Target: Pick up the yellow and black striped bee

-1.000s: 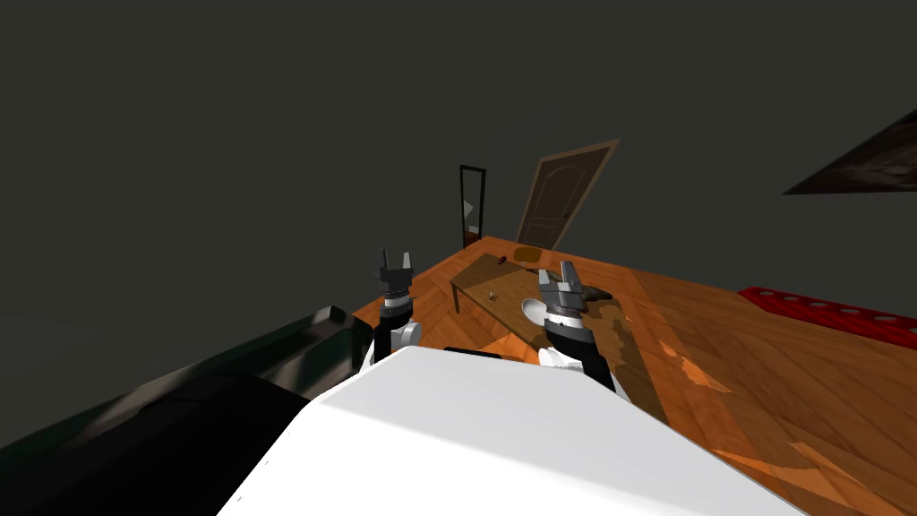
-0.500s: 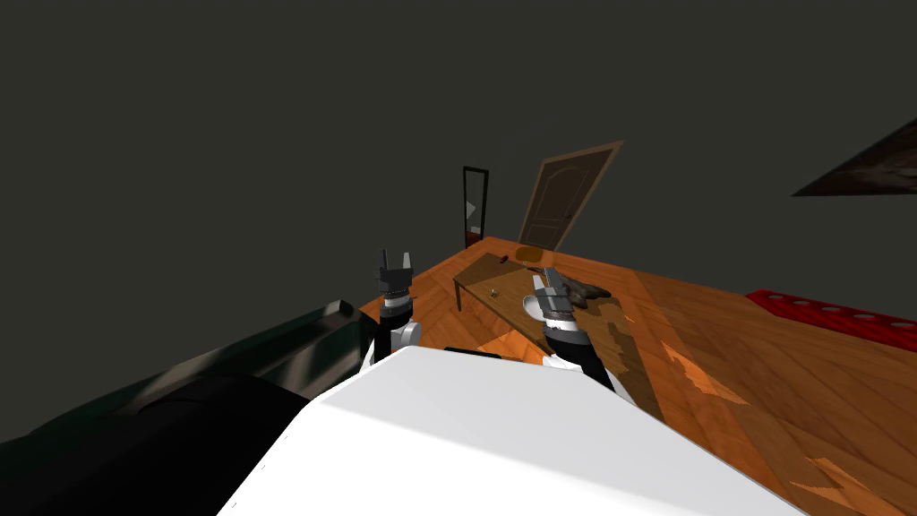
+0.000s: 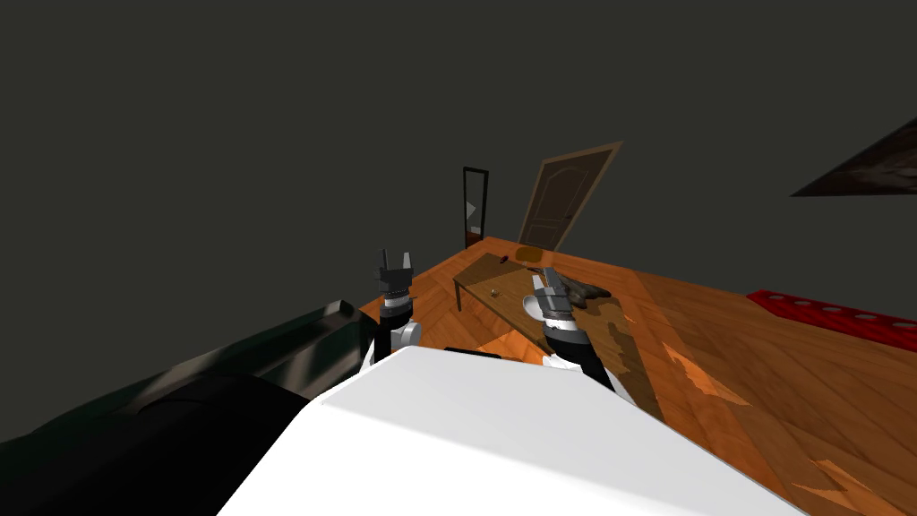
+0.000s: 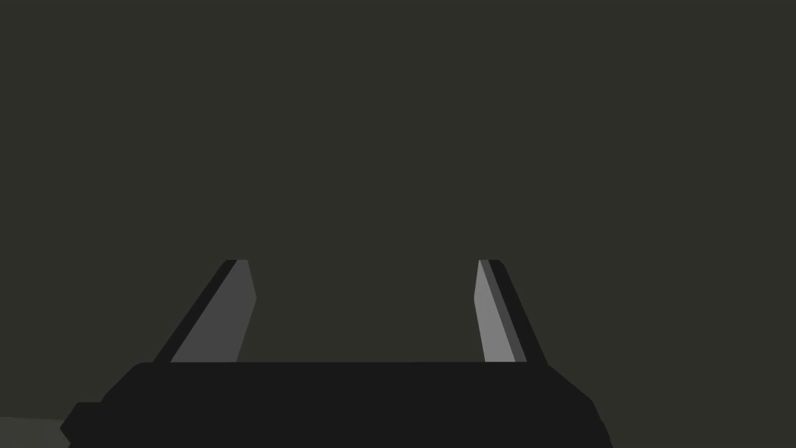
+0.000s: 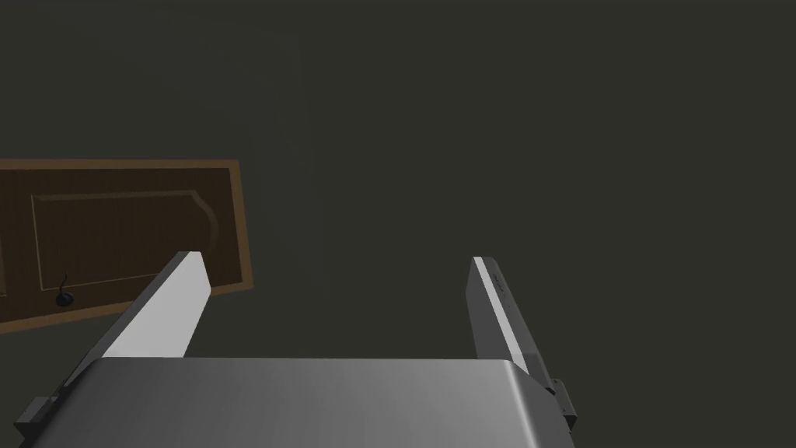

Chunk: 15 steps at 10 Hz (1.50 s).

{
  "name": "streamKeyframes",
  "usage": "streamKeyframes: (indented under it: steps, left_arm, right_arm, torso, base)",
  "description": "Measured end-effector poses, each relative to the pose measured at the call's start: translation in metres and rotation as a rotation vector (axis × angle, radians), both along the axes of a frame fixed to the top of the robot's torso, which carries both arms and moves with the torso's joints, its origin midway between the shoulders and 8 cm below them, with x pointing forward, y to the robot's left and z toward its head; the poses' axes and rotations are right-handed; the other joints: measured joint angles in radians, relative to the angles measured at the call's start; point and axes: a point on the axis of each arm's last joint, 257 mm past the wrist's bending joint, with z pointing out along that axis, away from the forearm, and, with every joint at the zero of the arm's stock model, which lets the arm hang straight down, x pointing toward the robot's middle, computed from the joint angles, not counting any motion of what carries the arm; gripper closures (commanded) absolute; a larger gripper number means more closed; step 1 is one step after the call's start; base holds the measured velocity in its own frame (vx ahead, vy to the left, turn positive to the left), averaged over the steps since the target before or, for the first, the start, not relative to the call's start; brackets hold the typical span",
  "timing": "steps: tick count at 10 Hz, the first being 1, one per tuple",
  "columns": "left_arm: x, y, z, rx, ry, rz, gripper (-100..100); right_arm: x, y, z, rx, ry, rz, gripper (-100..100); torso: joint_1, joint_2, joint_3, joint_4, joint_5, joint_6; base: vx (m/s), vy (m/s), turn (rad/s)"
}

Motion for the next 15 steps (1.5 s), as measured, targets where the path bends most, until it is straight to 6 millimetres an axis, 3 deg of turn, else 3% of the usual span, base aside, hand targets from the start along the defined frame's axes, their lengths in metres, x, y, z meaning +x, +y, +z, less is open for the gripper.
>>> streamKeyframes:
  steps: [4,9,15]
  left_arm:
    - [0.0,0.0,0.0,0.0,0.0,0.0,0]
    - [0.0,0.0,0.0,0.0,0.0,0.0,0]
    - [0.0,0.0,0.0,0.0,0.0,0.0,0]
  right_arm:
    - [0.003,-0.005,0.0,0.011,-0.002,0.0,-100]
    - [0.024,-0.045,-0.004,0.099,-0.011,-0.015,-100]
    - [0.027,-0.046,-0.003,0.11,-0.011,-0.015,-100]
  torso:
    - [0.001,-0.001,0.0,0.0,0.0,0.0]
    - [0.001,-0.002,-0.001,0.0,0.0,0.0]
    - [0.0,0.001,0.0,0.0,0.0,0.0]
  base:
    - [0.011,0.013,0.038]
    - [0.021,0.026,0.076]
    - [0.0,0.0,0.0]
